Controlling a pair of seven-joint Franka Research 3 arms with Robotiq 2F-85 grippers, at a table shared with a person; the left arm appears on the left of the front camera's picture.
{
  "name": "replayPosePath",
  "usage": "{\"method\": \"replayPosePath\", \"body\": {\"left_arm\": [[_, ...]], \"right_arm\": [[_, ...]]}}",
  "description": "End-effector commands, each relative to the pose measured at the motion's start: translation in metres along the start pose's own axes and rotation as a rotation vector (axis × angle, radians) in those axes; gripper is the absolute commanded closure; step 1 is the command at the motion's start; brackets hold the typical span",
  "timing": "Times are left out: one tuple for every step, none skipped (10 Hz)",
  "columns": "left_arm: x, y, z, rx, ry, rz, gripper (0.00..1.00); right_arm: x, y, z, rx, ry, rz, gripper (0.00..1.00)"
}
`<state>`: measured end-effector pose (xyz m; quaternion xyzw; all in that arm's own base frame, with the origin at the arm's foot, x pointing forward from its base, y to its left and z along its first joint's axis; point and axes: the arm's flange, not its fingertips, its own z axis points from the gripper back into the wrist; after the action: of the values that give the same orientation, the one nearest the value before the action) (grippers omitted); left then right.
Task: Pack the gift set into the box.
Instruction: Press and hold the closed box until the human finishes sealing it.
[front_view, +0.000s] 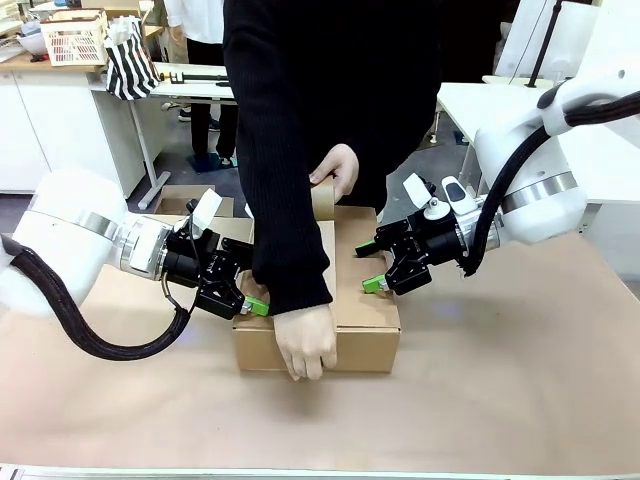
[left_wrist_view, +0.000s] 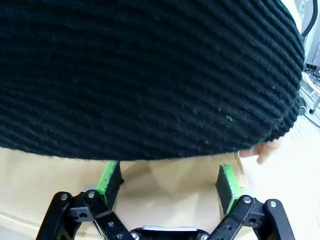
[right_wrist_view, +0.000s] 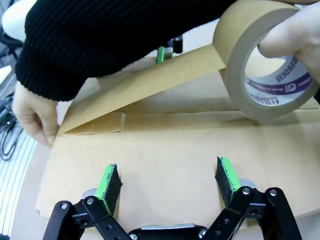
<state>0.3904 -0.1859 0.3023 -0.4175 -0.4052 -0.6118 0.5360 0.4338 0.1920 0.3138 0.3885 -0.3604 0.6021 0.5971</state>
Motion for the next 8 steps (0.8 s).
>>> {"method": "replayPosePath", "body": {"left_arm": [[-0.0004, -0.0011, 0.0002, 0.002, 0.006, -0.015, 0.0], [-0.0004, -0.0011, 0.0002, 0.002, 0.006, -0.015, 0.0], [-0.0004, -0.0011, 0.0002, 0.002, 0.006, -0.015, 0.0], [-0.0004, -0.0011, 0.0002, 0.002, 0.006, -0.015, 0.0], [-0.0004, -0.0011, 0.0002, 0.002, 0.006, -0.015, 0.0], [-0.0004, -0.0011, 0.0002, 0.002, 0.006, -0.015, 0.0], [-0.0004, -0.0011, 0.0002, 0.002, 0.006, -0.015, 0.0], [-0.0004, -0.0011, 0.0002, 0.002, 0.006, -0.015, 0.0]], "right_arm": [[-0.0018, 0.0008, -0.0011, -0.001, 0.004, -0.001, 0.0], [-0.0018, 0.0008, -0.0011, -0.001, 0.004, -0.001, 0.0], [-0.0018, 0.0008, -0.0011, -0.001, 0.004, -0.001, 0.0], [-0.0018, 0.0008, -0.0011, -0.001, 0.004, -0.001, 0.0], [-0.0018, 0.0008, -0.0011, -0.001, 0.004, -0.001, 0.0], [-0.0018, 0.0008, -0.0011, -0.001, 0.004, -0.001, 0.0], [-0.0018, 0.0008, -0.0011, -0.001, 0.004, -0.001, 0.0], [-0.0018, 0.0008, -0.0011, -0.001, 0.004, -0.001, 0.0]]}}
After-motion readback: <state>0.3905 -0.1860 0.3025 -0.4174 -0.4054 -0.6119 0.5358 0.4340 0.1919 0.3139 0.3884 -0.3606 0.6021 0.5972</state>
